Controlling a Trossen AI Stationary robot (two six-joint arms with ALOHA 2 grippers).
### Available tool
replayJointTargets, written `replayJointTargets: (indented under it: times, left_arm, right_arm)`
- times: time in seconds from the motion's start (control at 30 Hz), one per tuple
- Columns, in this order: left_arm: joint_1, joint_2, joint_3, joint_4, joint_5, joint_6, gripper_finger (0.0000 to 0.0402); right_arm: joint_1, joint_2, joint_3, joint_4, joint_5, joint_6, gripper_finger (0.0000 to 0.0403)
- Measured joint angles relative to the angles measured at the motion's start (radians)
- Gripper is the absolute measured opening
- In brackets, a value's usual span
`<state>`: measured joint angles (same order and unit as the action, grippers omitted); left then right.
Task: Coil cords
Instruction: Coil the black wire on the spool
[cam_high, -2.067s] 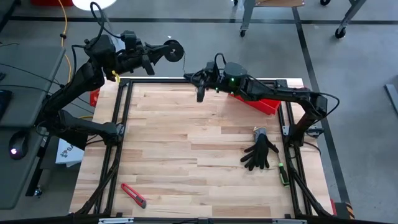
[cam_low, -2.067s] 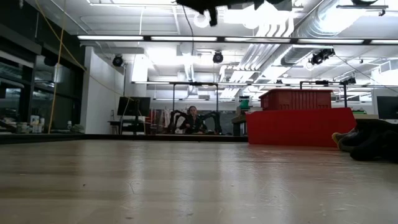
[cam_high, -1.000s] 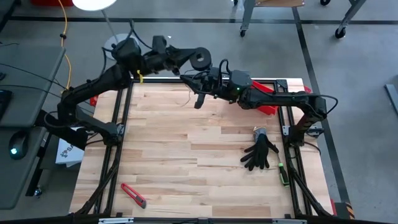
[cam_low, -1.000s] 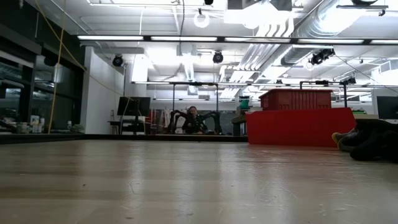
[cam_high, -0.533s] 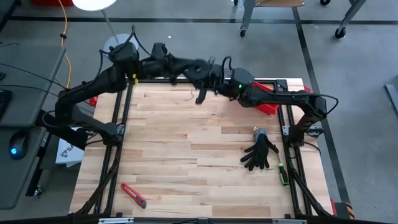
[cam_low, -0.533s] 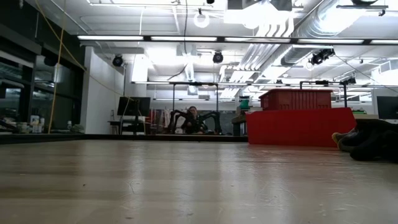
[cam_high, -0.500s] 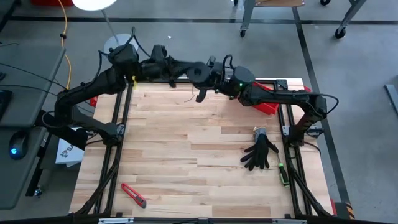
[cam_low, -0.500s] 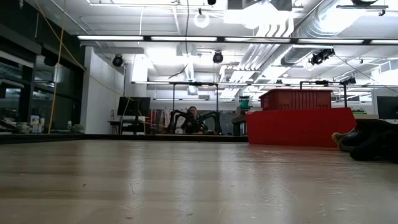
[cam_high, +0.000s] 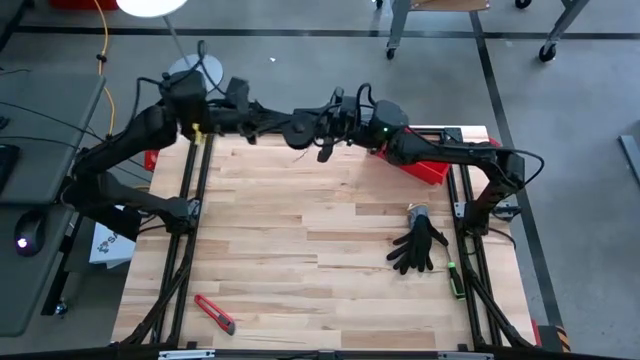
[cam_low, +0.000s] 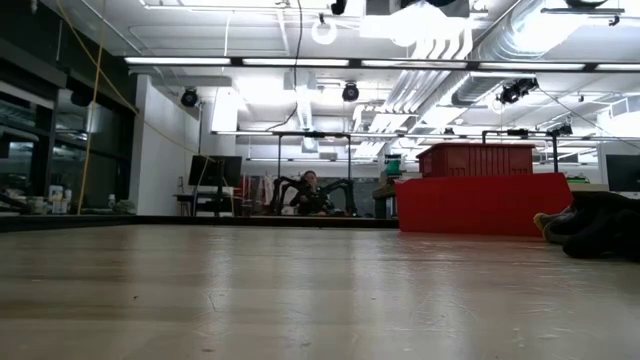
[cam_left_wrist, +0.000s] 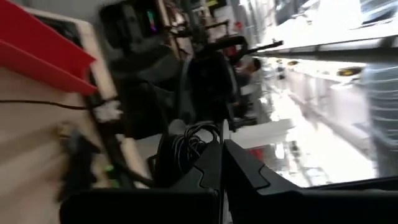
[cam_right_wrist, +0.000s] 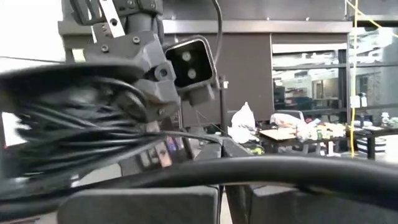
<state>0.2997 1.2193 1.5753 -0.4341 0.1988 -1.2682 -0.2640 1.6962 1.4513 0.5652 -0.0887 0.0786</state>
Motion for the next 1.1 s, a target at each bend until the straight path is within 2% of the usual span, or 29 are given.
replayJointTargets:
  times: [0.27, 0.43, 0.6, 0.83, 0.93, 1.1]
  left_arm:
    - [0.073, -0.056, -0.002, -0.191, 0.004, 0.267, 0.0000]
    - [0.116, -0.054, -0.002, -0.216, -0.004, 0.530, 0.0000]
    - [0.137, -0.056, -0.002, -0.216, -0.093, 0.890, 0.0000]
    - [0.139, -0.051, -0.002, -0.141, -0.132, 1.197, 0.0000]
    - [0.140, -0.045, -0.002, -0.109, -0.182, 1.286, 0.0001]
    - [0.140, -0.040, -0.002, -0.068, -0.198, 1.354, 0.0001]
  right_arm:
    - [-0.030, 0.001, 0.000, -0.063, -0.038, -0.005, 0.0000]
    - [-0.038, 0.000, 0.000, -0.097, -0.033, -0.006, 0.0000]
    - [-0.045, 0.000, 0.001, -0.114, -0.020, 0.001, 0.0000]
    - [-0.058, -0.004, 0.003, -0.138, -0.025, 0.046, 0.0000]
    - [-0.059, -0.003, 0.003, -0.144, -0.025, 0.067, 0.0000]
    - [-0.058, -0.003, 0.003, -0.155, -0.029, 0.113, 0.0003]
